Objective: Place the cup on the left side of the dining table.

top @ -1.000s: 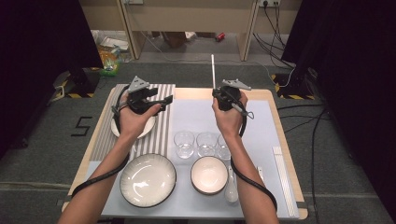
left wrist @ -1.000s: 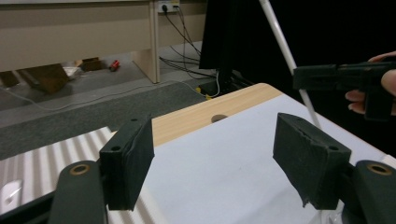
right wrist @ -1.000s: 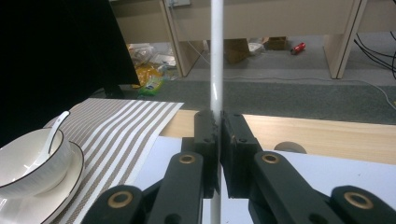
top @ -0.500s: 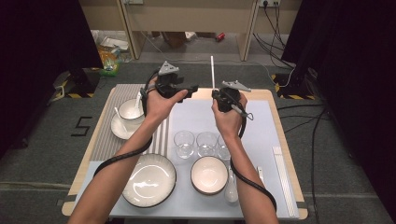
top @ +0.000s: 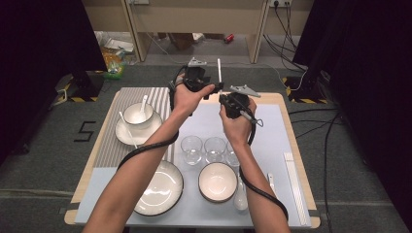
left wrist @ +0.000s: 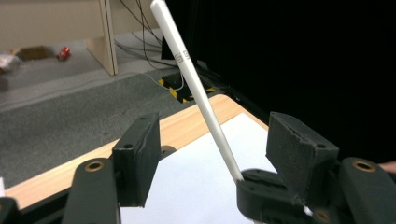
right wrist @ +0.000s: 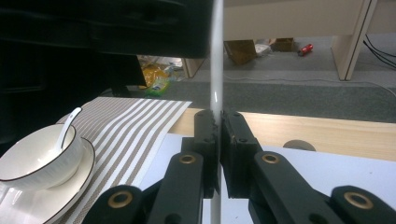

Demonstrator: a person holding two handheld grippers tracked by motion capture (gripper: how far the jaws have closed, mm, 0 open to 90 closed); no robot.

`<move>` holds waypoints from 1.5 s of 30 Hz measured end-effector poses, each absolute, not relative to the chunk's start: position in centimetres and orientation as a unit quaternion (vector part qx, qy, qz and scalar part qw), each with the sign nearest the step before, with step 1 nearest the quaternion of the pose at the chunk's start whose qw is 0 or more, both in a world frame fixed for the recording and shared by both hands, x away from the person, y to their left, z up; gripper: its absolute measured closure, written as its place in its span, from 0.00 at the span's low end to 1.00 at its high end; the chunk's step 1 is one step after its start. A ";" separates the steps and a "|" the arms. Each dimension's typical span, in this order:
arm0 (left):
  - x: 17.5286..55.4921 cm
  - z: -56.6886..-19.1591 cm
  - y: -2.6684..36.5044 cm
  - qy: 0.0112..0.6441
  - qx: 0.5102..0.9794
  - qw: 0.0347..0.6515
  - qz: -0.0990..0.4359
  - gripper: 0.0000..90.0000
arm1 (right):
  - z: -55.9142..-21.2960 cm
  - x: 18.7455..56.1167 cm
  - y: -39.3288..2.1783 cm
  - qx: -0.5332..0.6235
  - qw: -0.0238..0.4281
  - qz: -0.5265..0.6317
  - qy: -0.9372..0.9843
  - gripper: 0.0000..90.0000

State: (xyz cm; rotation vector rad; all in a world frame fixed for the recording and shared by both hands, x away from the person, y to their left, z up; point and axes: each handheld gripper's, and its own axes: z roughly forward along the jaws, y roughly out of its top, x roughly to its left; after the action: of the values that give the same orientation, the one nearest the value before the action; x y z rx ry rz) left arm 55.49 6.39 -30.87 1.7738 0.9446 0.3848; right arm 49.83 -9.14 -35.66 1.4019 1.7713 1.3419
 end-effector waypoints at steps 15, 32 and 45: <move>56.2 -32.4 5.4 0.423 0.725 0.534 0.102 0.73 | -35.3 49.1 -9.1 0.509 0.256 0.501 0.651 0.95; 55.0 -31.4 6.5 0.419 0.698 0.569 0.114 0.93 | -34.4 47.7 -11.0 0.492 0.249 0.503 0.665 0.75; 52.9 -30.0 11.3 0.429 0.675 0.584 0.139 0.93 | -34.7 46.1 -15.9 0.524 0.271 0.467 0.659 0.71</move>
State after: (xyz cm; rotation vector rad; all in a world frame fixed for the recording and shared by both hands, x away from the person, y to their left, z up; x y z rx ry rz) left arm 52.94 11.32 -30.05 1.5745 1.0009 0.3235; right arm 46.09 -15.88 -34.66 1.4119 1.7734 1.2570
